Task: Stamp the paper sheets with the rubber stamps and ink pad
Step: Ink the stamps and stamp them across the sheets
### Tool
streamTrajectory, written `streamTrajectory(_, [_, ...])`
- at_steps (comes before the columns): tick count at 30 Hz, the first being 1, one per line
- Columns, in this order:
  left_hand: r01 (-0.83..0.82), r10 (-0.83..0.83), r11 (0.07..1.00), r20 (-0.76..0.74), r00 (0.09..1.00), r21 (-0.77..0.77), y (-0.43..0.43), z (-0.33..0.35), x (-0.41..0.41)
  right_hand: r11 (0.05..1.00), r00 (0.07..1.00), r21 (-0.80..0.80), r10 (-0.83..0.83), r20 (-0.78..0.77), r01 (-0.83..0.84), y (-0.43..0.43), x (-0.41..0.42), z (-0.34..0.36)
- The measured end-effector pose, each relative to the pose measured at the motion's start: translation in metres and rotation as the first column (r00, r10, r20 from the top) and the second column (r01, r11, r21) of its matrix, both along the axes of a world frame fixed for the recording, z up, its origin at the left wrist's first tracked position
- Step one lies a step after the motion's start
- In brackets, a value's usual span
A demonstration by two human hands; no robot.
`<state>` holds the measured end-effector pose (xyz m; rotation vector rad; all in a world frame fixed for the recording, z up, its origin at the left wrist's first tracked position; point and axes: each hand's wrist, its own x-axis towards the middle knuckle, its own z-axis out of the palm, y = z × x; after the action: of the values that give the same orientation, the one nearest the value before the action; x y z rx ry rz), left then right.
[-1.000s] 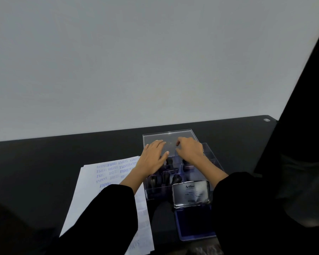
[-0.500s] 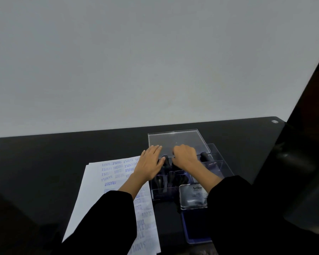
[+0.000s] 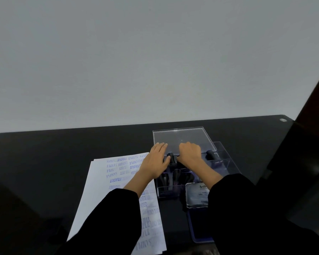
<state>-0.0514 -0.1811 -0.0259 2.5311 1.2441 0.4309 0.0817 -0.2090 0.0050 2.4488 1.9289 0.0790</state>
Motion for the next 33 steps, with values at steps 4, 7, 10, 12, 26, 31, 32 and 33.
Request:
streamTrajectory(4, [-0.004,0.005,1.000,-0.044,0.999,0.013,0.000,0.002,0.000,0.999,0.999,0.040,-0.006,-0.040,0.008,-0.003,0.001,0.001])
streamTrajectory(7, [-0.008,0.009,1.000,-0.064,0.998,0.020,-0.001,0.005,0.000,0.995,0.996,0.099,-0.005,-0.089,0.014,-0.007,0.001,0.005])
streamTrajectory(10, [0.004,-0.002,0.999,-0.054,0.999,0.039,-0.006,0.010,-0.001,0.986,0.984,0.163,-0.013,-0.180,0.043,-0.011,0.001,0.012])
streamTrajectory(12, [0.012,-0.010,0.999,-0.040,0.999,0.051,-0.012,0.016,-0.002,0.978,0.969,0.200,-0.017,-0.246,0.068,-0.016,0.001,0.019])
streamTrajectory(26, [0.087,-0.077,0.984,-0.065,0.995,0.157,-0.076,0.074,-0.030,0.899,0.849,0.389,0.039,-0.528,0.201,-0.101,0.005,0.071])
streamTrajectory(31, [0.132,-0.123,0.980,-0.068,0.990,0.151,-0.108,0.076,-0.037,0.893,0.839,0.394,0.034,-0.543,0.219,-0.141,0.007,0.075])
streamTrajectory(32, [0.143,-0.135,0.978,-0.065,0.989,0.150,-0.114,0.075,-0.037,0.893,0.839,0.394,0.034,-0.543,0.219,-0.148,0.006,0.075])
streamTrajectory(33, [0.156,-0.148,0.977,-0.060,0.987,0.149,-0.119,0.073,-0.037,0.893,0.837,0.393,0.034,-0.546,0.220,-0.155,0.005,0.074])
